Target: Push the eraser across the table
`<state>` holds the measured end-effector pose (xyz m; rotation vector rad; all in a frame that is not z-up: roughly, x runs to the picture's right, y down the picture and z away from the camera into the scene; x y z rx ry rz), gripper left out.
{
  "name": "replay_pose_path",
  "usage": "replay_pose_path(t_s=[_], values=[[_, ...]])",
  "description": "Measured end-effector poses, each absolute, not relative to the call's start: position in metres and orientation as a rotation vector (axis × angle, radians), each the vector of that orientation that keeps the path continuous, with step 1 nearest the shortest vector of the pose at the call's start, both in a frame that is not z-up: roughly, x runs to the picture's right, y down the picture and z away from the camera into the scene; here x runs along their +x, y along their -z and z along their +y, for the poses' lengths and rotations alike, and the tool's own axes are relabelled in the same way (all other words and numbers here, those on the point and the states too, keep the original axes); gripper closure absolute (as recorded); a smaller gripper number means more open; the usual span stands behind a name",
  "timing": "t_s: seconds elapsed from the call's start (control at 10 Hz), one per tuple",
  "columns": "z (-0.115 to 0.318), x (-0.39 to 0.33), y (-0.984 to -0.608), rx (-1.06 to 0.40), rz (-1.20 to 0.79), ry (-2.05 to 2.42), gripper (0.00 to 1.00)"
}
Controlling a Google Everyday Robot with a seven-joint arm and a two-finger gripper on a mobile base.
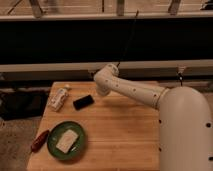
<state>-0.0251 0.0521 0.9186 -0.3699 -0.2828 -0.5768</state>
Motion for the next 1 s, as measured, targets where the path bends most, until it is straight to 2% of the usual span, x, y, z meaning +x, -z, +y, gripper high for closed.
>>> replay_pose_path(t_s=[1.0], values=[[0.066,-0.094,-0.937,-0.36,-0.364,0.757,0.96]])
